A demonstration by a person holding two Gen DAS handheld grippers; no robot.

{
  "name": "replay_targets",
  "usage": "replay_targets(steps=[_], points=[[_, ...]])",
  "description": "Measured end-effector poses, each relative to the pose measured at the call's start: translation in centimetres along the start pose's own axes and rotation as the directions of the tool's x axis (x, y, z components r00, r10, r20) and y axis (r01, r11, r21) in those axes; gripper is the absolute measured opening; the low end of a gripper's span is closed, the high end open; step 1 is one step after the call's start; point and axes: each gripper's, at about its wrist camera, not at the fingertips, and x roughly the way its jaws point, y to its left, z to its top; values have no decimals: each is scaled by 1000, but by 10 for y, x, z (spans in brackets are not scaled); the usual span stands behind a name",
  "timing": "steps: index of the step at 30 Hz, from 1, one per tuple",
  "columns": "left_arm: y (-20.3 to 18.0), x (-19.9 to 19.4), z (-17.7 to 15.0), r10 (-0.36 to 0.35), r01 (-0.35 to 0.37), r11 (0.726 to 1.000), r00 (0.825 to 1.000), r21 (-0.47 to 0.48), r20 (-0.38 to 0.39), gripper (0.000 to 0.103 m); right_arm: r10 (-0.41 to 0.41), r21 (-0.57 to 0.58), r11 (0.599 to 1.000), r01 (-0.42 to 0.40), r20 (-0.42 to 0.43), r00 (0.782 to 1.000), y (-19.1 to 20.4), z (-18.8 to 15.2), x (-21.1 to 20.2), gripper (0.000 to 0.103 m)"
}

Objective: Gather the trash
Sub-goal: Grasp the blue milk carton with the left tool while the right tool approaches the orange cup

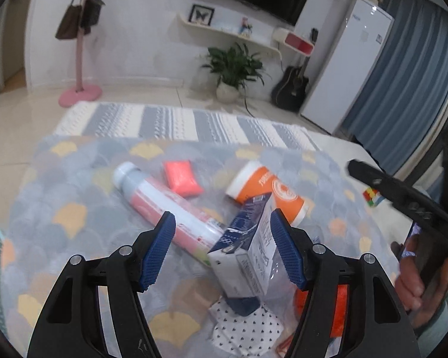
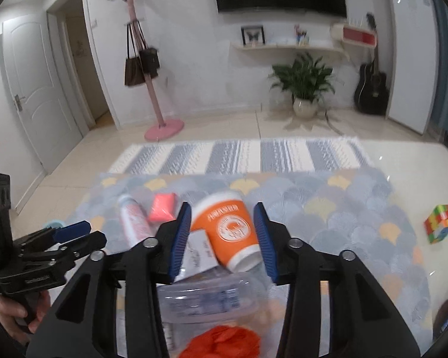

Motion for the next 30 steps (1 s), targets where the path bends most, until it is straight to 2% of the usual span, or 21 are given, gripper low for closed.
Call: replay_targets(steps=[5, 8, 13, 14, 18, 20, 22, 24, 27, 30], points=[[-6, 21, -2, -39, 38, 999, 998, -7, -48, 64, 21, 12, 1000, -20, -90, 996, -9, -5, 48, 38], [-9, 33, -5, -44, 44, 999, 995, 6, -94, 63, 21, 18, 1000, -19, -124, 992, -12, -8, 67, 38], [-10, 40, -9, -60, 60, 998, 989, -4, -138, 62, 70, 71, 996, -58, -179, 981, -21, -10, 86, 38], [-9, 42, -10, -66, 65, 998, 987, -14, -149, 60, 82, 87, 994, -67, -193, 978, -25, -11, 90, 38], [-9, 49, -15, -49, 46, 999, 980, -21, -194, 44, 117, 118, 989, -94, -212, 970, -29, -16, 95, 39], [-10, 48, -16, -65, 61, 998, 976, -29, -207, 42, 121, 120, 988, -97, -216, 969, -29, -16, 96, 40], [-9, 45, -17, -85, 77, 996, 974, -47, -211, 39, 117, 112, 989, -93, -228, 967, -27, -15, 99, 44], [-9, 40, -18, -103, 94, 994, 973, -55, -208, 38, 119, 115, 989, -92, -252, 960, -25, -15, 103, 53], [-8, 29, -20, -120, 112, 992, 974, -53, -192, 37, 121, 126, 988, -89, -271, 955, -24, -16, 111, 59], [-3, 7, -18, -144, 137, 989, 979, -63, -142, 37, 130, 147, 985, -92, -280, 951, -23, -16, 115, 62]])
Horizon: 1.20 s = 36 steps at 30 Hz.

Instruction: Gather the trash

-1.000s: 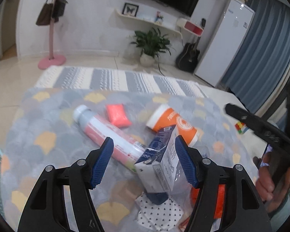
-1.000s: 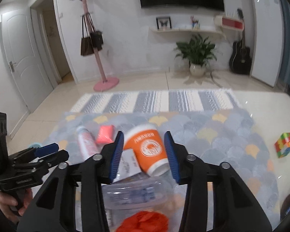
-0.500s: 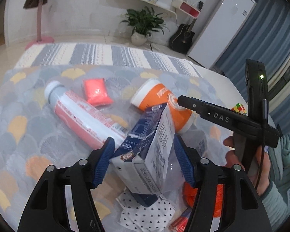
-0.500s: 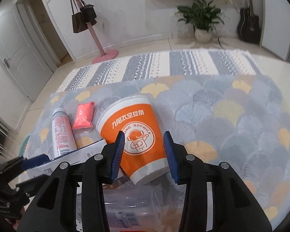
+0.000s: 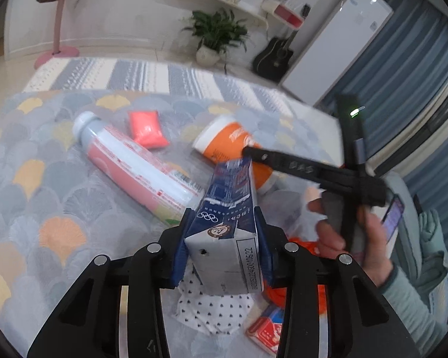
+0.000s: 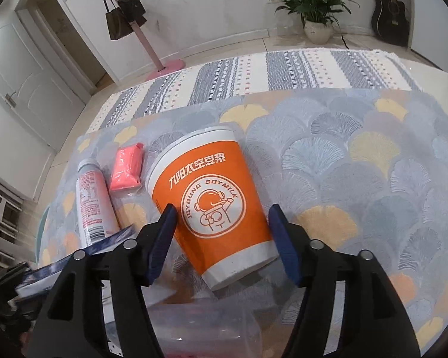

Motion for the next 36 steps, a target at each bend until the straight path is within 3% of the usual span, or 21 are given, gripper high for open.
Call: replay_targets(steps=[7, 10, 14, 16, 19, 22, 27, 33, 36], points=[[35, -66, -3, 6, -2, 999, 993, -42, 117, 37, -2, 6, 1000, 2, -9, 1000, 6, 1, 4, 62], [59, -81, -11, 76, -68, 995, 990, -75, 116, 37, -41, -28, 999, 41, 3, 999, 15, -1, 2, 61], [81, -84, -22, 141, -135, 987, 988, -92, 62, 37, -95, -99, 990, 98, 40, 995, 37, -8, -5, 52], [84, -85, -25, 134, -130, 987, 990, -93, 35, 37, -135, -149, 978, 143, 65, 989, 50, -12, -9, 47], [78, -73, -31, 125, -126, 992, 989, -9, -80, 38, -195, -226, 950, 214, 100, 976, 70, -19, -14, 39], [69, -59, -43, 122, -112, 991, 982, 73, -144, 42, -223, -294, 924, 245, 106, 969, 84, -25, -16, 35], [53, -35, -51, 153, -123, 980, 969, 159, -192, 50, -207, -335, 915, 224, 86, 975, 93, -27, -18, 35], [36, -17, -51, 205, -160, 963, 957, 215, -204, 50, -208, -354, 910, 218, 67, 976, 100, -23, -8, 35], [37, -15, -53, 207, -163, 964, 956, 210, -210, 56, -193, -343, 918, 199, 52, 980, 103, -21, -2, 37]])
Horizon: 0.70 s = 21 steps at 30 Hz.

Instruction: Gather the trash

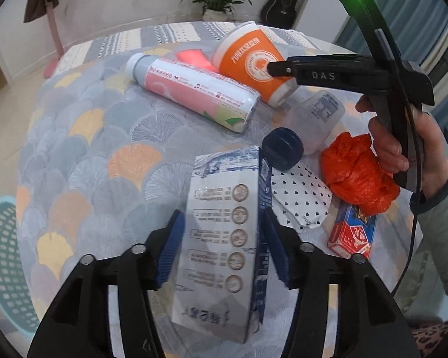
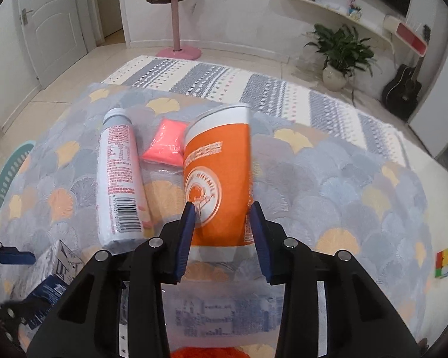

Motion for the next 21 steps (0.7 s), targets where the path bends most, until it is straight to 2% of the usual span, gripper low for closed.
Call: replay_targets(steps=[1, 3, 5, 6, 8, 9, 10, 16, 21], points=[[0, 1, -1, 0, 0, 1000, 1000, -4, -2, 61, -1, -2, 1000, 1, 1, 1000, 2, 1, 1, 37], [-2, 10, -1, 6, -7, 1000, 999, -10, -39, 61, -1, -3, 1000, 1, -1, 1000, 4, 4, 2, 37], [-4, 24, -4, 8, -10, 1000, 995, -16, -97, 54, 2, 7, 1000, -2, -9, 1000, 4, 6, 5, 39], [-7, 27, -5, 37, -36, 999, 995, 7, -96, 50, 3, 12, 1000, -3, -11, 1000, 4, 7, 6, 40], [-7, 24, -4, 45, -43, 999, 996, 19, -83, 41, 8, 23, 1000, -8, -13, 1000, 3, 8, 8, 40], [-1, 21, -2, 19, -20, 1000, 997, -16, -78, 34, 9, 26, 1000, -8, -15, 1000, 3, 9, 9, 42], [4, 18, -1, -3, -1, 999, 997, -45, -73, 33, 8, 31, 999, -7, -18, 1000, 2, 10, 10, 42], [30, -12, 1, 11, -5, 990, 999, -140, 37, 32, -3, -18, 1000, 4, 32, 999, 13, 8, -1, 32], [37, -23, -1, 29, -19, 987, 998, -157, 64, 32, 66, -54, 997, -63, 51, 997, 27, 9, -9, 32]])
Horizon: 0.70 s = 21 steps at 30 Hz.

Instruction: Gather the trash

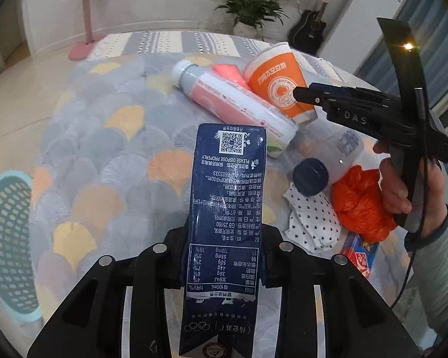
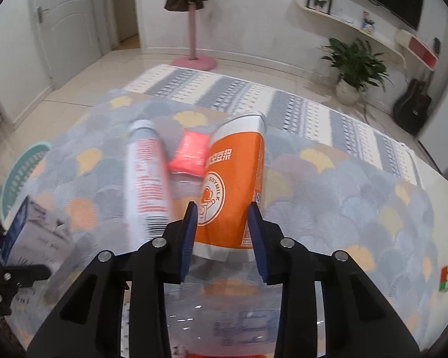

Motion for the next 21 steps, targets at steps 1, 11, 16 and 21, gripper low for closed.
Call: replay_targets(steps=[1, 11, 16, 21], points=[[1, 1, -1, 1, -1, 1000, 1000, -1, -2, 32, 8, 4, 1000, -8, 1, 1000, 1, 2, 0, 32], [7, -14, -8, 5, -4, 1000, 1000, -26, 27, 32, 130, 155, 979, -133, 29, 991, -9, 17, 4, 44], [15, -20, -9, 7, -5, 999, 999, -45, 39, 32, 222, 198, 951, -238, 100, 970, -19, 12, -6, 44], [17, -21, -9, 16, -15, 999, 999, -48, 40, 32, 170, 215, 959, -184, 81, 982, -25, 12, -3, 44]])
